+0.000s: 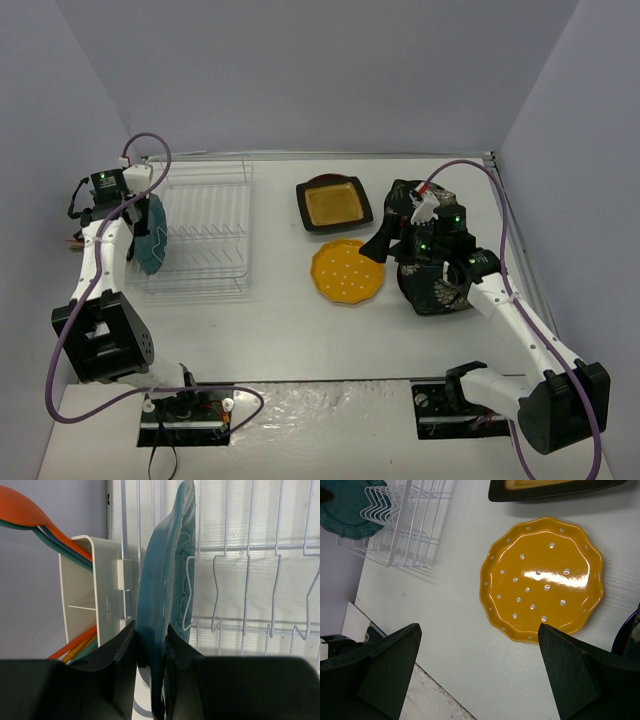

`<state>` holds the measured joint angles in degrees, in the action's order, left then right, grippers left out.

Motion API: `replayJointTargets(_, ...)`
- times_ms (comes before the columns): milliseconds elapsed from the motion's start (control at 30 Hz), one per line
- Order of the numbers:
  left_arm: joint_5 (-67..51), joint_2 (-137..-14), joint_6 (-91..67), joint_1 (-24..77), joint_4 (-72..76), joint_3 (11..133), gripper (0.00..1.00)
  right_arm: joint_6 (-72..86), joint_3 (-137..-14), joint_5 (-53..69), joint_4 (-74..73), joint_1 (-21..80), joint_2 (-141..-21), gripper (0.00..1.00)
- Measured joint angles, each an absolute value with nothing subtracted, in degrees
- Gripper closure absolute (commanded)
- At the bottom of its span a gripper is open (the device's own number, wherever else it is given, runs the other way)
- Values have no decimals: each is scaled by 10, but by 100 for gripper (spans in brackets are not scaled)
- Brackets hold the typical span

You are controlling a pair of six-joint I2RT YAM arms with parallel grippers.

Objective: Load the plates into the dish rack

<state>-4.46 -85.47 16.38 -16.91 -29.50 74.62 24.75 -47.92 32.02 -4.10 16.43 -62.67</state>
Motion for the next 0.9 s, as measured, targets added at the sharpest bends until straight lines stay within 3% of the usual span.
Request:
replayJointTargets(167, -41, -853, 162, -171, -261, 736, 53, 248, -479, 320, -41, 164, -627, 0)
replayJointTargets(533, -30, -840, 146, -173, -220, 735, 25, 248, -479, 317, -41, 164, -625, 0)
replayJointTargets(700, -29, -809, 103, -173, -227, 736, 3, 260, -474, 295, -42, 164, -623, 2)
replayJointTargets(900, -25, -748, 3, -159, -283, 782, 3, 290, -462, 244, -47, 165, -633, 9)
